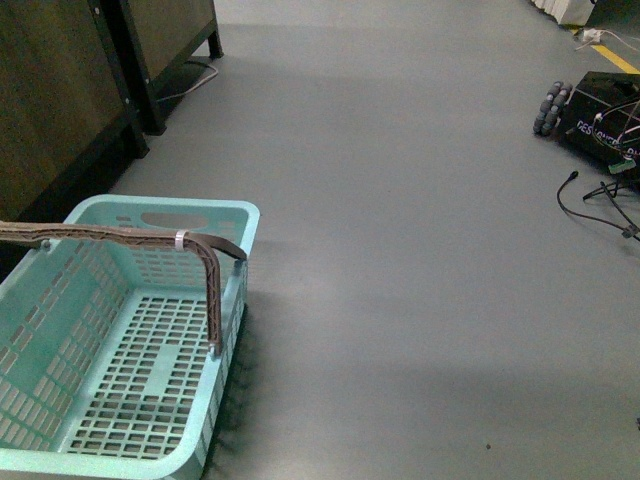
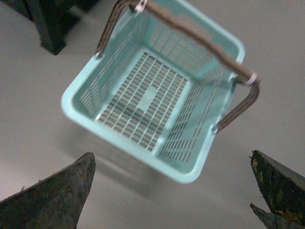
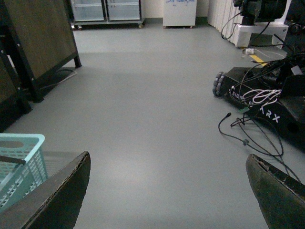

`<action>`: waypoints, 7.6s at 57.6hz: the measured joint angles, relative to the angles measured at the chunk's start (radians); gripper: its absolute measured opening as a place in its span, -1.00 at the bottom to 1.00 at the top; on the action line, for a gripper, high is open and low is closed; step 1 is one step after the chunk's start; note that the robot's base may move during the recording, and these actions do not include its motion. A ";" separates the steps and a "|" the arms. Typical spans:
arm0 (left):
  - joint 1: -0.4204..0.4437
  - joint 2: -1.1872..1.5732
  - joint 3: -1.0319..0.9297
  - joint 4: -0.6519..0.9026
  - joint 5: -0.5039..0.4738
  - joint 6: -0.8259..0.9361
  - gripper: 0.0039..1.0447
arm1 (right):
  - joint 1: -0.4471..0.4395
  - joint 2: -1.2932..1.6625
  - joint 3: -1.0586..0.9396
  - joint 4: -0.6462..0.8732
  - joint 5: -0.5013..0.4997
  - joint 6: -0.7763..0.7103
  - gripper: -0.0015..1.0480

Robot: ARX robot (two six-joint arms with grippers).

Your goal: Pick lemon and mango into basket

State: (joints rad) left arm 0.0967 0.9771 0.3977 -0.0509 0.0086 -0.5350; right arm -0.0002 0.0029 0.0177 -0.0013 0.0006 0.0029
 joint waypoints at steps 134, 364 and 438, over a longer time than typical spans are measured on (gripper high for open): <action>-0.161 0.401 0.398 0.201 -0.134 -0.959 -0.91 | 0.000 0.000 0.000 0.000 0.000 0.000 0.83; -0.169 0.052 0.402 0.068 -0.124 -0.969 -0.91 | 0.000 0.000 0.000 0.001 0.003 0.000 0.83; -0.167 0.051 0.404 0.067 -0.122 -0.968 -0.91 | 0.000 0.000 0.000 0.000 0.000 0.000 0.83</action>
State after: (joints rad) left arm -0.0708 1.0286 0.8017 0.0162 -0.1139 -1.5032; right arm 0.0002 0.0025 0.0177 -0.0013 0.0006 0.0032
